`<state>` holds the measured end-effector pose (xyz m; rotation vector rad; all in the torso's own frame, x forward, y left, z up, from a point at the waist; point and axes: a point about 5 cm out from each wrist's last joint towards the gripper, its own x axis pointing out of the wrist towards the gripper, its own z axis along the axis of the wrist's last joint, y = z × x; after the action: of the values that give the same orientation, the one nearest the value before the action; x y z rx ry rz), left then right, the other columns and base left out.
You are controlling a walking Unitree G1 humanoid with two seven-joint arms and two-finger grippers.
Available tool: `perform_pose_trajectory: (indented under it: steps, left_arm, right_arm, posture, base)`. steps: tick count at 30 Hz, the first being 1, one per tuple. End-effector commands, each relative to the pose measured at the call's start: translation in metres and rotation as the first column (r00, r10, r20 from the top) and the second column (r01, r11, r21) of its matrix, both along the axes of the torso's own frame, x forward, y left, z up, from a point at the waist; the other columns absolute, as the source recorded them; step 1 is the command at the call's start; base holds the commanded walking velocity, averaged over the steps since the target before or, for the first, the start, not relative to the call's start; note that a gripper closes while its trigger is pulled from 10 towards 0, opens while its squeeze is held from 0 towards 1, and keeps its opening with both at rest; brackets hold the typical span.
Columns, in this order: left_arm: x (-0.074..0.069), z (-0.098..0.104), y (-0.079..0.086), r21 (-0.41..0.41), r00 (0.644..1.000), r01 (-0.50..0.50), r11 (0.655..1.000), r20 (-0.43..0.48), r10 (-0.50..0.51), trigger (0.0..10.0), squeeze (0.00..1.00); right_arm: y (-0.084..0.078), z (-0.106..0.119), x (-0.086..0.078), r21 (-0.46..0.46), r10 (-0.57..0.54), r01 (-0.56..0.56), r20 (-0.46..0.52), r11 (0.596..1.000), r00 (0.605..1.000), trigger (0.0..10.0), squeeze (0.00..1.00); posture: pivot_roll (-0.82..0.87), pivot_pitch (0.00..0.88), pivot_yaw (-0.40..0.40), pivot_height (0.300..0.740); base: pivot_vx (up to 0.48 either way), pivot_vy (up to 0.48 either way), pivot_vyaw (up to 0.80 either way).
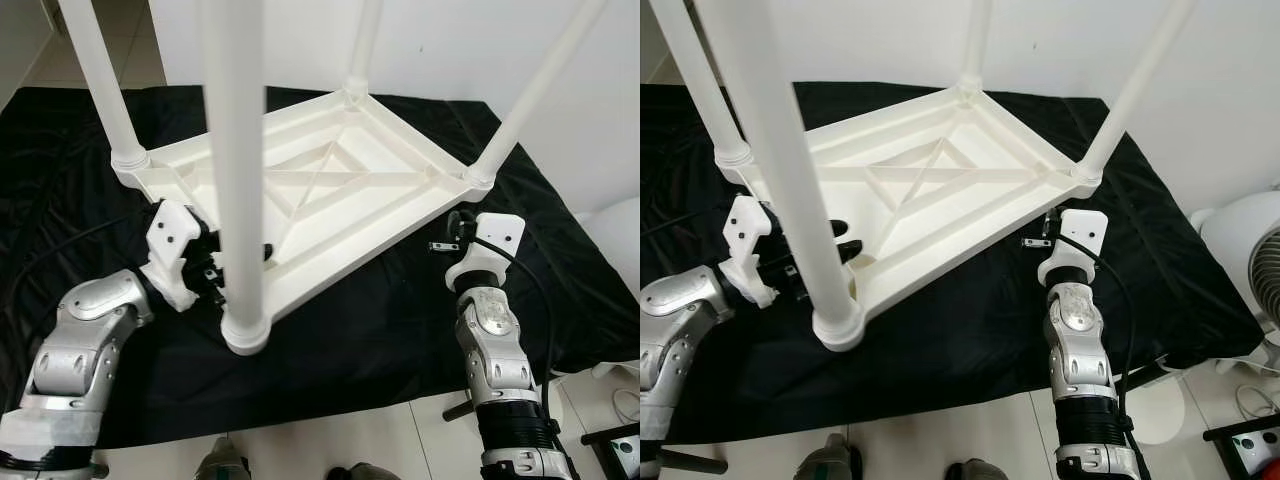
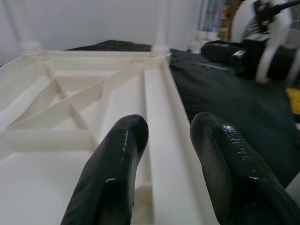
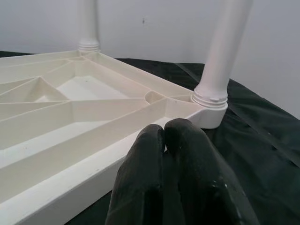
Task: Building children table
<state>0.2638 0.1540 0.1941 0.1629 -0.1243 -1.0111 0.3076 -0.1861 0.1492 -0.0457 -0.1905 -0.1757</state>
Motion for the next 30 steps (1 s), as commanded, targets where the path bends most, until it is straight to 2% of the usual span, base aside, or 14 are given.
perform_pose_trajectory:
  steps: [1,5,10,12,18,30]
  left_arm:
    - [-0.008,-0.001,-0.009,-0.007,0.994,0.104,0.995,-0.018,-0.104,10.0,0.0]
    - [-0.018,0.004,-0.017,-0.043,0.984,0.174,0.984,-0.035,-0.175,10.0,0.0]
    - [-0.021,0.004,-0.02,-0.048,0.978,0.199,0.979,-0.047,-0.201,10.0,0.0]
    - [-0.027,0.005,-0.024,-0.065,0.966,0.247,0.967,-0.062,-0.251,10.0,0.0]
    - [-0.032,0.007,-0.027,-0.075,0.959,0.264,0.961,-0.084,-0.27,10.0,0.0]
    - [-0.039,0.017,-0.031,-0.106,0.951,0.288,0.952,-0.085,-0.297,10.0,0.0]
  right_arm:
    - [-0.008,-0.005,0.001,0.012,-0.052,0.053,-0.034,0.999,0.998,10.0,0.0]
    - [-0.02,-0.022,0.004,0.061,-0.193,0.202,-0.121,0.978,0.974,10.0,0.0]
    - [-0.018,-0.031,0.009,0.113,-0.194,0.214,-0.164,0.97,0.967,10.0,0.0]
    - [-0.012,-0.036,0.02,0.155,-0.149,0.181,-0.196,0.971,0.969,10.0,0.0]
    - [-0.004,-0.035,0.035,0.206,-0.061,0.105,-0.212,0.973,0.975,10.0,0.0]
    - [0.004,-0.029,0.064,0.228,0.073,-0.014,-0.252,0.974,0.965,10.0,0.0]
  posture:
    - [0.14,0.072,-0.063,0.74]
    - [0.15,0.074,-0.058,0.74]
    - [0.14,0.076,-0.052,0.74]
    - [0.14,0.084,-0.048,0.74]
    - [0.15,0.088,-0.048,0.74]
    - [0.17,0.091,-0.051,0.74]
  base:
    - [0.0,0.0,0.0]
    - [0.0,0.0,0.0]
    - [0.0,0.0,0.0]
    - [0.0,0.0,0.0]
    - [0.0,0.0,0.0]
    - [0.0,0.0,0.0]
